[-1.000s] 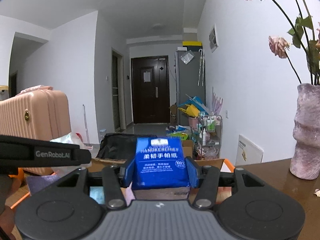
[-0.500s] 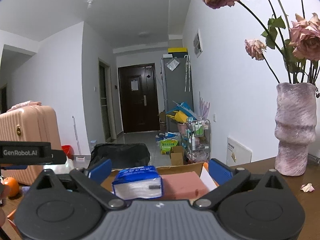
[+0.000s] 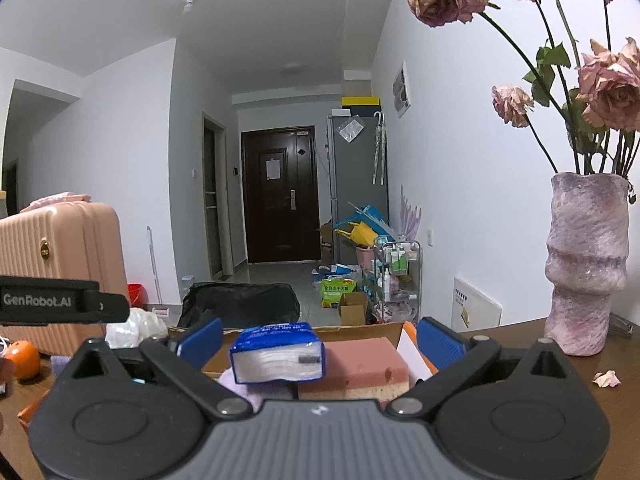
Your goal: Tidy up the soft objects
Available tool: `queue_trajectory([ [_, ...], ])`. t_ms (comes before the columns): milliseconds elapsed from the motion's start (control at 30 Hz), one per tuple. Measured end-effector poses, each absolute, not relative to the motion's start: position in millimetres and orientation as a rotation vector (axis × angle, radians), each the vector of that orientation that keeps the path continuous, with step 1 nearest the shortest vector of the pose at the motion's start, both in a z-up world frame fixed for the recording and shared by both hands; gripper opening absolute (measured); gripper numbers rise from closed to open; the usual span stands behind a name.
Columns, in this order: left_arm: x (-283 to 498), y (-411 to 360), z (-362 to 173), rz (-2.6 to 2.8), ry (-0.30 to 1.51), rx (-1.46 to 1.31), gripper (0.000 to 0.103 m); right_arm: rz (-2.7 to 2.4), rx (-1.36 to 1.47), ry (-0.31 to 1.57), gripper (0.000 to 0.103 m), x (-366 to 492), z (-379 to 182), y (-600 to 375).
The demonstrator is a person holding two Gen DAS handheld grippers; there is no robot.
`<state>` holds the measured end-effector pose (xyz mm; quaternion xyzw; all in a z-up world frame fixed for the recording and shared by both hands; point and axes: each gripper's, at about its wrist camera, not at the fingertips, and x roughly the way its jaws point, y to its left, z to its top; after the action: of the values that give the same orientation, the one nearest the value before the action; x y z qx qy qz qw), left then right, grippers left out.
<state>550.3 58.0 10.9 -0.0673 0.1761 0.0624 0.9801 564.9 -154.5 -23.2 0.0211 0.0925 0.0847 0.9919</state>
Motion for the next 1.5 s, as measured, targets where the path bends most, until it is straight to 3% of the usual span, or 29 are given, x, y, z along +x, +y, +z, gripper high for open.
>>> queue_trajectory([
  [767, 452.9, 53.3, 9.2, 0.120, 0.351, -0.119, 0.103, 0.173, 0.047, 0.193, 0.103, 469.3, -24.8, -180.2],
  [1500, 302.0, 27.4, 11.3, 0.048, 0.336, -0.093, 0.103, 0.186, 0.054, 0.218, 0.103, 323.0, -22.9, -210.0],
])
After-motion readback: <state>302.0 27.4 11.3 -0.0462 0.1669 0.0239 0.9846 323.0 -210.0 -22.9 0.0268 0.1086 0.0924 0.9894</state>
